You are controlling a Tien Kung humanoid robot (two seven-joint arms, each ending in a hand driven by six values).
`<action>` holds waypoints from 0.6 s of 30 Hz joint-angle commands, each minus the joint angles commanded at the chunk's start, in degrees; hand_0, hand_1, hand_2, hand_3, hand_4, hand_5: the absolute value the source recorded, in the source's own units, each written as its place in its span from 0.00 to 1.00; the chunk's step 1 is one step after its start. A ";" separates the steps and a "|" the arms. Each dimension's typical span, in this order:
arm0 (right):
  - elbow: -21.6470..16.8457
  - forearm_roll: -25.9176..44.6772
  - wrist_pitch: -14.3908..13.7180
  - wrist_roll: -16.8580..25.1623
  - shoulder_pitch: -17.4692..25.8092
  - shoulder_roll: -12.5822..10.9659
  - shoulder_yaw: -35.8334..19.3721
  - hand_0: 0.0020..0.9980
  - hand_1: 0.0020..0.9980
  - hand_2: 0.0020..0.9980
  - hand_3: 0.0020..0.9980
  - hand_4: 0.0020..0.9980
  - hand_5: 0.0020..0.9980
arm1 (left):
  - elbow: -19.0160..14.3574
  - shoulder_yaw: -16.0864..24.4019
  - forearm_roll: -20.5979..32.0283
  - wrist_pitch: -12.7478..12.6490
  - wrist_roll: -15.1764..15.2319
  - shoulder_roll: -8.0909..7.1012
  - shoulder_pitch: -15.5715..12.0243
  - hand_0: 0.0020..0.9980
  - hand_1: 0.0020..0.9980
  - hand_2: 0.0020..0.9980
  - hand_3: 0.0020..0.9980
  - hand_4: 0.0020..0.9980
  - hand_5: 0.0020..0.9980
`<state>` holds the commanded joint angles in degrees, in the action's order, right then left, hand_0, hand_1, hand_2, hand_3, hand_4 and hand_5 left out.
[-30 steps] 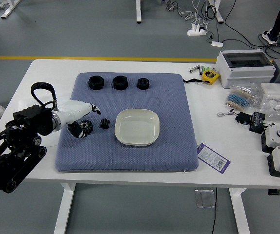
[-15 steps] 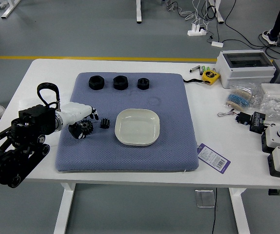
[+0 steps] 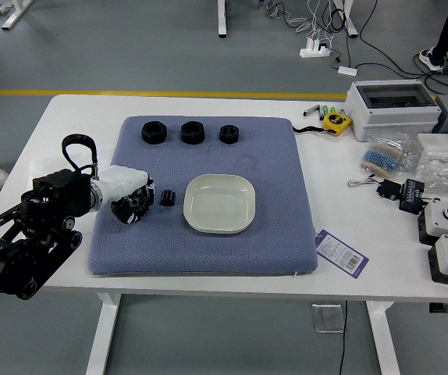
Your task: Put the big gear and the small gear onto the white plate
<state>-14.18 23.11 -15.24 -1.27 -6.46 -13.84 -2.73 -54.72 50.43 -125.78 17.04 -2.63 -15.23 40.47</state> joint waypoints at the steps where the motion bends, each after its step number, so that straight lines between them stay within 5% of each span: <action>1: 0.00 -0.08 0.00 -0.01 0.03 -0.01 -0.04 0.65 0.65 0.73 0.57 0.79 0.71 | 0.04 -0.05 0.12 -0.01 -0.11 0.02 -0.01 0.47 0.49 0.52 0.52 0.46 0.00; 3: 0.00 -0.24 -0.01 -0.01 0.09 0.01 -0.11 0.65 0.65 0.73 0.57 0.79 0.71 | 0.20 -0.20 0.39 -0.07 -0.24 0.09 -0.01 0.47 0.49 0.52 0.52 0.46 0.00; 4: 0.00 -0.32 -0.02 -0.02 0.12 0.02 -0.16 0.65 0.65 0.73 0.57 0.79 0.71 | 0.26 -0.24 0.51 -0.11 -0.29 0.09 -0.03 0.37 0.42 0.47 0.48 0.31 0.00; 15: -0.01 -0.82 -0.07 -0.13 0.50 0.08 -0.49 0.65 0.65 0.73 0.57 0.79 0.71 | 0.05 -0.30 1.31 -0.34 -0.60 -0.11 -0.45 0.26 0.36 0.41 0.44 0.26 0.00; 16: -0.01 -0.96 -0.08 -0.17 0.58 0.09 -0.57 0.65 0.65 0.73 0.57 0.79 0.72 | -0.21 -0.07 1.15 -0.43 -0.73 -0.13 -0.58 0.24 0.28 0.34 0.39 0.16 0.00; 18: -0.01 -1.07 -0.11 -0.21 0.67 0.12 -0.65 0.65 0.65 0.73 0.57 0.79 0.72 | -0.84 0.31 0.88 -0.66 -0.93 -0.19 -0.71 0.24 0.28 0.34 0.39 0.16 0.00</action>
<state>-14.19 22.04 -15.34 -1.48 -5.79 -13.72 -3.38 -55.56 50.75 -124.90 16.38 -3.56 -15.42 39.75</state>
